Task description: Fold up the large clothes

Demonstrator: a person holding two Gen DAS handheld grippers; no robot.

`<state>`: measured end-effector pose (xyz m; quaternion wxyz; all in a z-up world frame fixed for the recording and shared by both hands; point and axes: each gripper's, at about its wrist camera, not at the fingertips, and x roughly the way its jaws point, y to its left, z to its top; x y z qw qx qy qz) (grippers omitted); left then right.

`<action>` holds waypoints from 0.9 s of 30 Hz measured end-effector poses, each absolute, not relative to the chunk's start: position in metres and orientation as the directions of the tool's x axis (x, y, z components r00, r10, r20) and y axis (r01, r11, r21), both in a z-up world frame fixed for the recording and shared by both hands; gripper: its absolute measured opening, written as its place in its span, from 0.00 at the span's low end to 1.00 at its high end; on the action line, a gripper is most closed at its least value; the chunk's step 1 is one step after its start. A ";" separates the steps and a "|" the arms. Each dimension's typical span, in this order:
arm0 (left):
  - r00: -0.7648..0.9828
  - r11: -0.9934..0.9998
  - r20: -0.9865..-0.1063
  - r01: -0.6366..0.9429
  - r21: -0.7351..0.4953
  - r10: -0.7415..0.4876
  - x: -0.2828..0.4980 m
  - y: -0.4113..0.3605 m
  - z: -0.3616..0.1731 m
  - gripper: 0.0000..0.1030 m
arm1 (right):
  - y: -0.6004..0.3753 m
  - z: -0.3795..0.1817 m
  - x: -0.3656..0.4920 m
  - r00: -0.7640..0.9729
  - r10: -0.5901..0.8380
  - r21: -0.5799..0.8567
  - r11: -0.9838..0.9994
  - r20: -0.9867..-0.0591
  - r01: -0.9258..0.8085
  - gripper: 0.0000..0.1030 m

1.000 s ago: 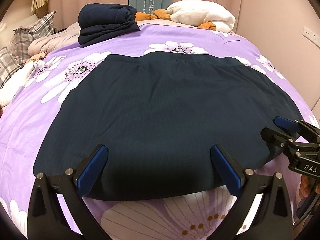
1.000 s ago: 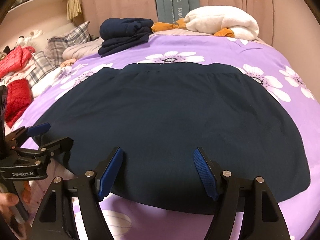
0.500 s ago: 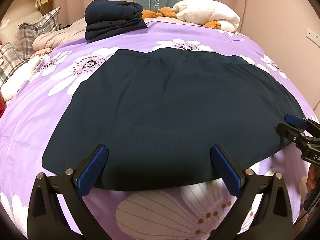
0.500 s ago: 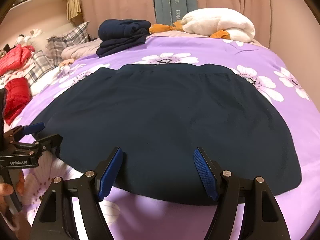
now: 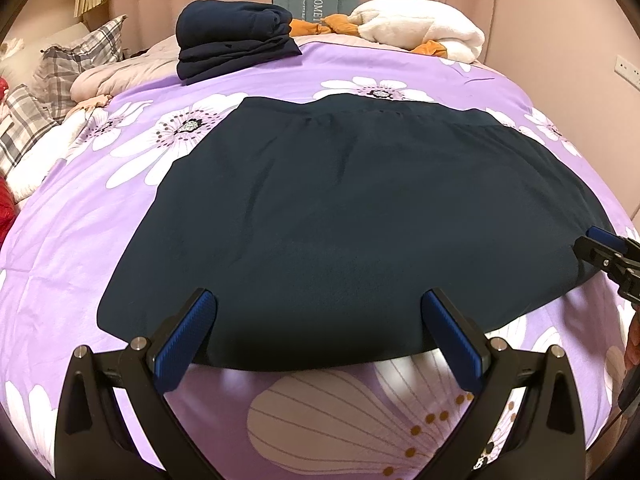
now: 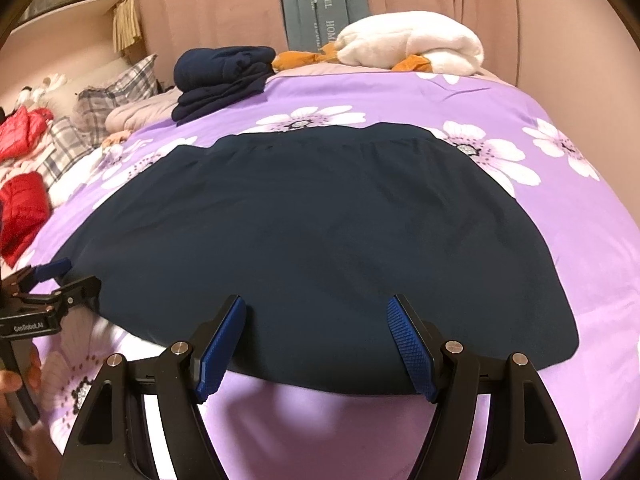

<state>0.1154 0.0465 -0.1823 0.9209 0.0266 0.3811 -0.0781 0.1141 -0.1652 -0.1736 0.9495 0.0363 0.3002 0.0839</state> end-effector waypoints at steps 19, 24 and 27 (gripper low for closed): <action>0.697 0.992 -0.710 0.128 -0.014 -0.100 0.110 0.069 -0.186 1.00 | -0.184 -0.175 0.107 0.804 0.195 0.176 0.978 -0.561 -0.114 0.71; 0.697 0.992 -0.710 0.124 -0.013 -0.096 0.109 0.070 -0.185 1.00 | -0.190 -0.176 0.106 0.806 0.162 0.177 0.982 -0.570 -0.072 0.71; 0.696 0.992 -0.711 0.123 -0.011 -0.094 0.109 0.072 -0.185 1.00 | -0.199 -0.178 0.106 0.802 0.159 0.210 0.977 -0.576 -0.042 0.71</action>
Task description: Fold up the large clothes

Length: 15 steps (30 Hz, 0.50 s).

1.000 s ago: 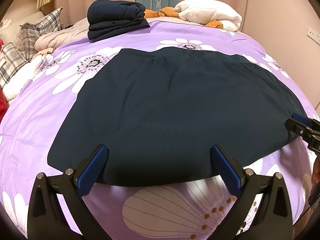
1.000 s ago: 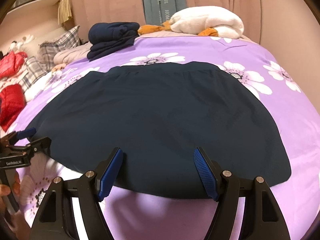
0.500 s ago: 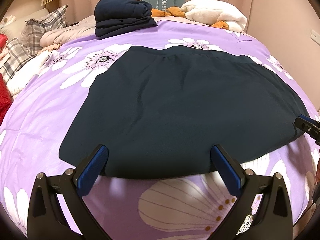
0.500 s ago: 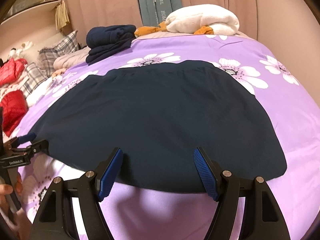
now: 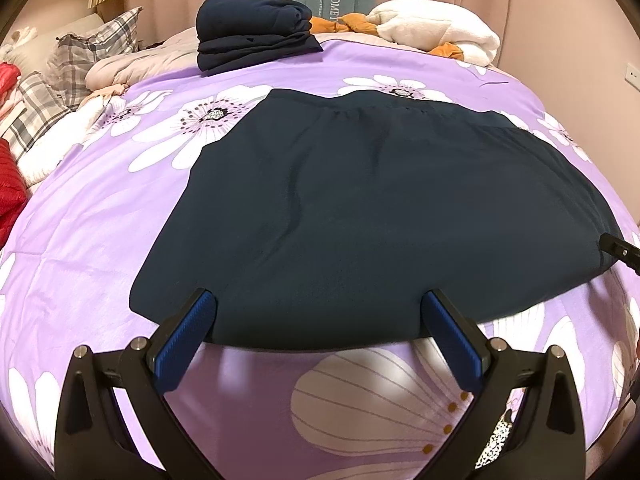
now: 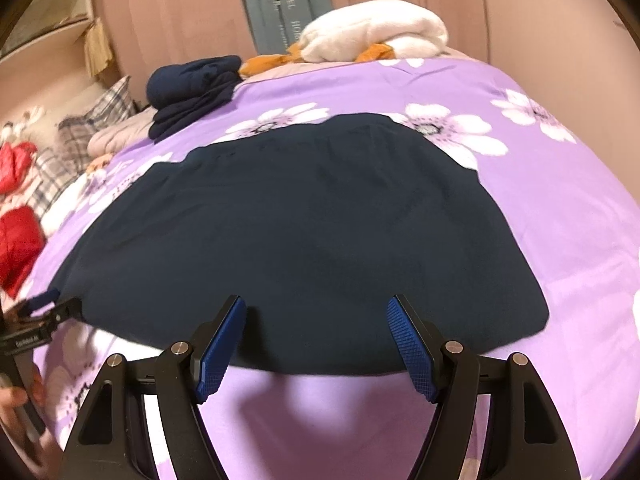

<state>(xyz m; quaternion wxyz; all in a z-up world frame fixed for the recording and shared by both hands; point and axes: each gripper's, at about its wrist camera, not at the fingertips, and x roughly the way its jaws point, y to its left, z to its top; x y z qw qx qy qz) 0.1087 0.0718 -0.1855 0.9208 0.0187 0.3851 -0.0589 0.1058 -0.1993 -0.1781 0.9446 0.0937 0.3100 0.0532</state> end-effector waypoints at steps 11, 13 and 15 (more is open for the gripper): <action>0.691 0.996 -0.720 0.085 -0.005 -0.063 0.109 0.085 -0.187 1.00 | -0.221 -0.185 0.103 0.792 0.152 0.277 0.961 -0.591 0.023 0.71; 0.690 0.997 -0.721 0.082 -0.003 -0.059 0.109 0.086 -0.187 1.00 | -0.221 -0.185 0.103 0.792 0.149 0.273 0.962 -0.593 0.023 0.71; 0.689 0.997 -0.722 0.080 -0.002 -0.057 0.109 0.087 -0.187 1.00 | -0.223 -0.185 0.104 0.790 0.150 0.273 0.962 -0.594 0.023 0.71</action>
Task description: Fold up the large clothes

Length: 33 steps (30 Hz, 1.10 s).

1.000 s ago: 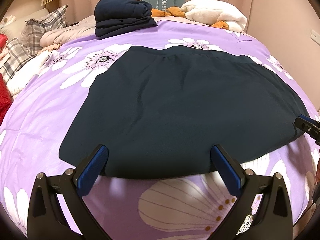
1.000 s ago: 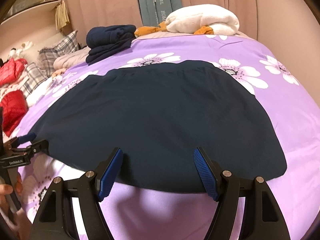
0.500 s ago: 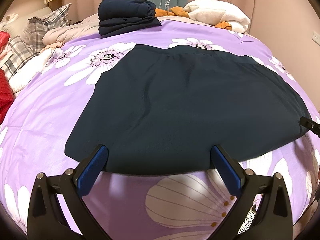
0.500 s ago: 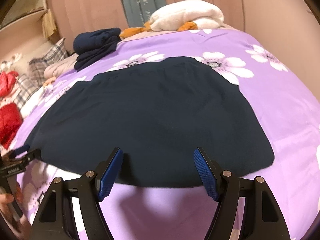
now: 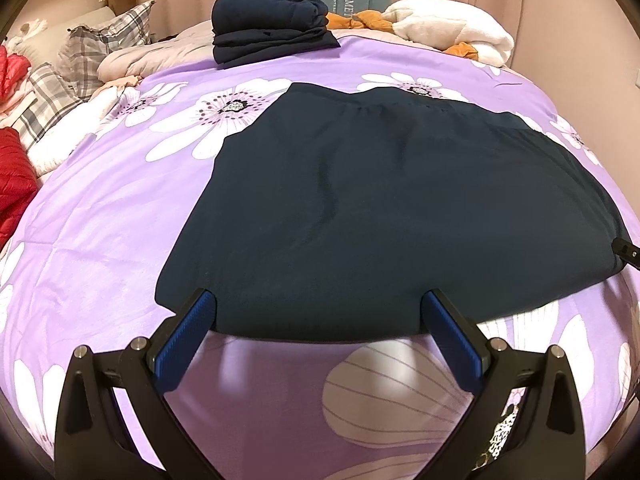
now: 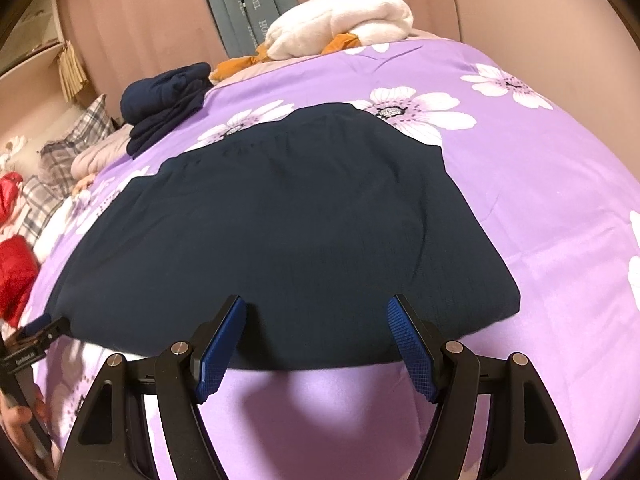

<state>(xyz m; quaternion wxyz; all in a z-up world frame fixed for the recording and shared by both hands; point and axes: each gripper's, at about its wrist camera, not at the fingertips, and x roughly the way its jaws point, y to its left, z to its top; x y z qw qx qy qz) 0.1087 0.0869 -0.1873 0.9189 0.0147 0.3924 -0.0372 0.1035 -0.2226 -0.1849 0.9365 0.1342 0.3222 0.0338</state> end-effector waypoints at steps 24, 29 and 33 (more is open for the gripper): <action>0.664 0.998 -0.746 0.019 -0.058 -0.055 0.108 0.112 -0.198 1.00 | -0.232 -0.188 0.102 0.784 0.121 0.277 0.959 -0.609 0.067 0.71; 0.663 0.998 -0.747 0.015 -0.055 -0.051 0.106 0.112 -0.198 1.00 | -0.237 -0.189 0.100 0.781 0.117 0.287 0.955 -0.614 0.082 0.71; 0.663 0.998 -0.747 0.012 -0.056 -0.050 0.106 0.112 -0.198 1.00 | -0.239 -0.190 0.098 0.780 0.114 0.291 0.953 -0.616 0.091 0.71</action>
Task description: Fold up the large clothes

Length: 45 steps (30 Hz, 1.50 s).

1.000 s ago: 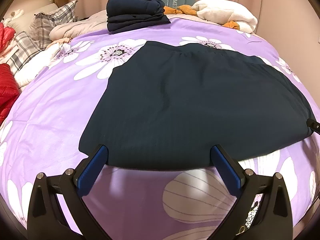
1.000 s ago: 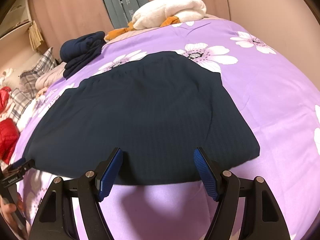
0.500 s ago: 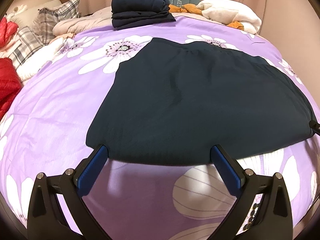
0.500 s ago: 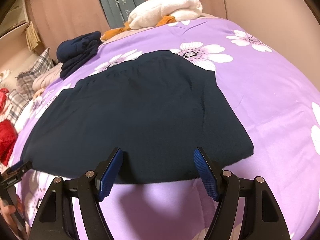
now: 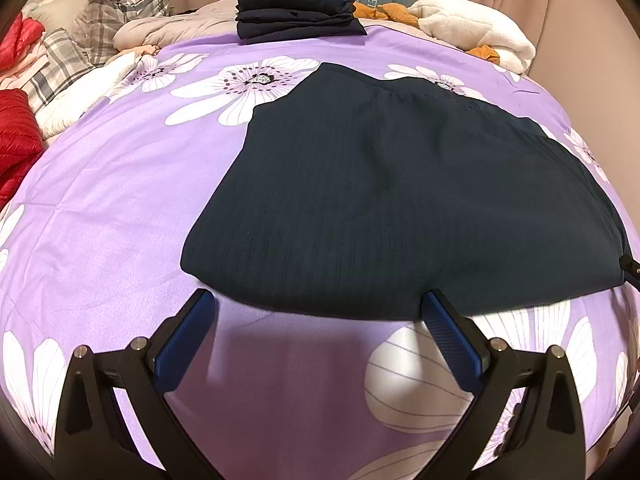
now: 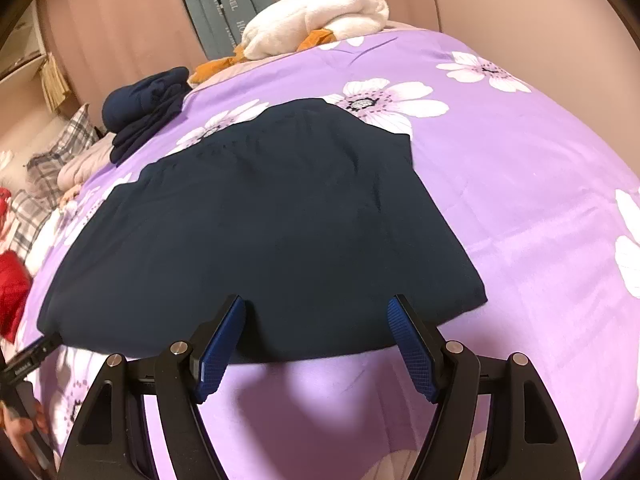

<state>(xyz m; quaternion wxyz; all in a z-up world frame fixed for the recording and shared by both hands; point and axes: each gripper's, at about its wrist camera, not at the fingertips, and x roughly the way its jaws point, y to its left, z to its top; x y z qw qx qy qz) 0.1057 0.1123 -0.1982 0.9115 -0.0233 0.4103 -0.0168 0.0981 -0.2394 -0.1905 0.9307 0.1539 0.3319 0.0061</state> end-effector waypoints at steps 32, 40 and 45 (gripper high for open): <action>0.677 0.999 -0.736 -0.052 -0.014 0.025 0.096 0.123 -0.189 0.99 | -0.268 -0.201 0.082 0.762 0.086 0.349 0.918 -0.642 0.190 0.72; 0.695 0.997 -0.716 -0.079 0.018 0.068 0.081 0.118 -0.171 0.99 | -0.266 -0.192 0.072 0.751 0.022 0.298 0.925 -0.659 0.234 0.72; 0.696 0.999 -0.717 -0.051 -0.002 0.034 0.071 0.110 -0.155 0.99 | -0.255 -0.183 0.066 0.740 0.032 0.275 0.938 -0.672 0.210 0.72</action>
